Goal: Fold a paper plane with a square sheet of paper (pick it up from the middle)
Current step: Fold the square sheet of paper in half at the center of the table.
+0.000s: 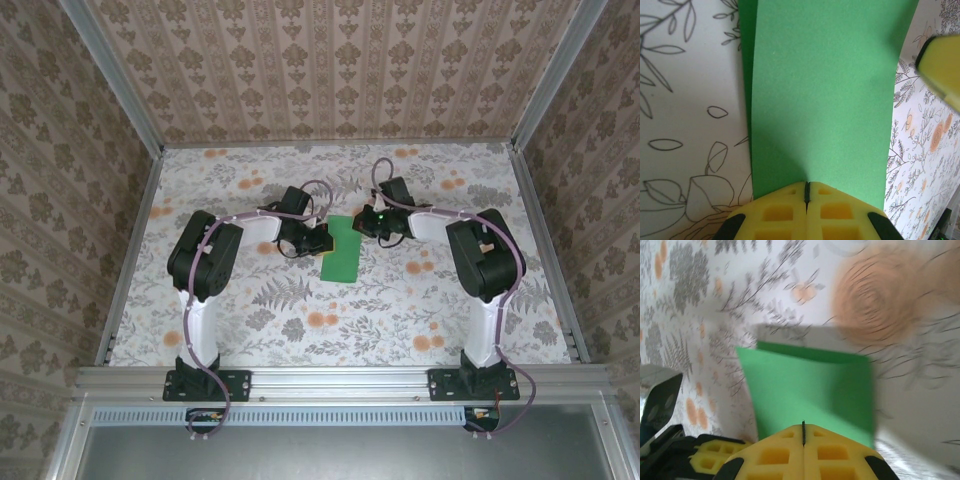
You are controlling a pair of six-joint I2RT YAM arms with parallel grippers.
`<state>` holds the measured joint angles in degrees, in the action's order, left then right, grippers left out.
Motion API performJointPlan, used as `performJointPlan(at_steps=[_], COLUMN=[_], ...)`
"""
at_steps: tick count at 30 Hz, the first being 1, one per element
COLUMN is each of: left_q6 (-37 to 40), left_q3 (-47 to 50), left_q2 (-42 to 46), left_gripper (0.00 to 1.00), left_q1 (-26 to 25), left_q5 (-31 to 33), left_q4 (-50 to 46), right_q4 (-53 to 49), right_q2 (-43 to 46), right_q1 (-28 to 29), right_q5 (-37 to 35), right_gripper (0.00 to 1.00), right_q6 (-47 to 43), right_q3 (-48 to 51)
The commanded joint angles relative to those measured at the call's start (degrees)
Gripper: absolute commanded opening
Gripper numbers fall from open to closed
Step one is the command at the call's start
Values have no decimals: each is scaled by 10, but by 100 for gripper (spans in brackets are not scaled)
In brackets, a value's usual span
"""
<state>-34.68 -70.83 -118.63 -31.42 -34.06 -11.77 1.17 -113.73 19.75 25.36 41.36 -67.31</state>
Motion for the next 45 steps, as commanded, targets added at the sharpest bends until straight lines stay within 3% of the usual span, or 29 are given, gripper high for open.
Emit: performJointPlan(at_steps=[1, 8, 15, 21, 25, 32, 38, 45], left_q6=[6, 5, 10, 10, 7, 1, -3, -5], left_q3=[62, 67, 72, 71, 69, 70, 72, 75], left_q2=[-80, -79, -77, -74, -72, -60, -55, -57], left_gripper=[0, 0, 0, 0, 0, 0, 0, 0], left_q1=[-4, -4, -4, -4, -4, -4, -5, -4], left_q5=[134, 134, 133, 136, 136, 133, 130, 132], left_q4=[-137, -135, -133, -134, -133, -128, -121, -120], right_q4=[1, -19, -46, -95, -57, 1, -15, -49], right_q2=[-28, -75, -105, -53, 8, 79, 56, 41], right_q1=[9, -6, -77, -95, -77, 3, 60, 65], right_q5=[20, -4, -26, -15, 37, 56, 48, 42], right_gripper=[0, 0, 0, 0, 0, 0, 0, 0], right_q6=[17, 13, 17, -29, -12, 55, 63, 42], right_q3=[-24, -66, -100, -112, -35, 91, 86, 100])
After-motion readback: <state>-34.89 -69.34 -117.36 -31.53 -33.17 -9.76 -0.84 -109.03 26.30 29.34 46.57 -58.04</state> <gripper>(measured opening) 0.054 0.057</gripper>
